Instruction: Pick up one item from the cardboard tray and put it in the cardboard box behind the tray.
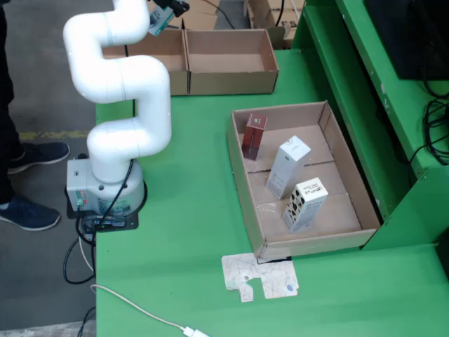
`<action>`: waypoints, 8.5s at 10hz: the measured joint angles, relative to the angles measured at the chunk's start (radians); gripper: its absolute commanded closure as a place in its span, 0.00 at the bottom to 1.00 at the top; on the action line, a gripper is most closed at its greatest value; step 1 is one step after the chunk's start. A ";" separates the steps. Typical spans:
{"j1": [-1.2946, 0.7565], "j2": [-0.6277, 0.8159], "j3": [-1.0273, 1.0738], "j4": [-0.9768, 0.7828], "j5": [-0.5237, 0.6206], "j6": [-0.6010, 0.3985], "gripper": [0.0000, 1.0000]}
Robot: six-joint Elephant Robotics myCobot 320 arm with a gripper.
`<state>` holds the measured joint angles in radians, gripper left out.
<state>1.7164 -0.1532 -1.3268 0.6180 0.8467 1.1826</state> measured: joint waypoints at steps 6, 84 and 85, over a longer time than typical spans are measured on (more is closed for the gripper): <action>0.000 0.000 0.000 0.026 0.000 0.000 1.00; 0.152 0.251 -0.658 0.595 -0.310 -0.149 0.00; 0.120 0.262 -0.655 0.591 -0.281 -0.184 0.00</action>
<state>1.8361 0.1089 -1.9818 1.2086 0.5660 0.9985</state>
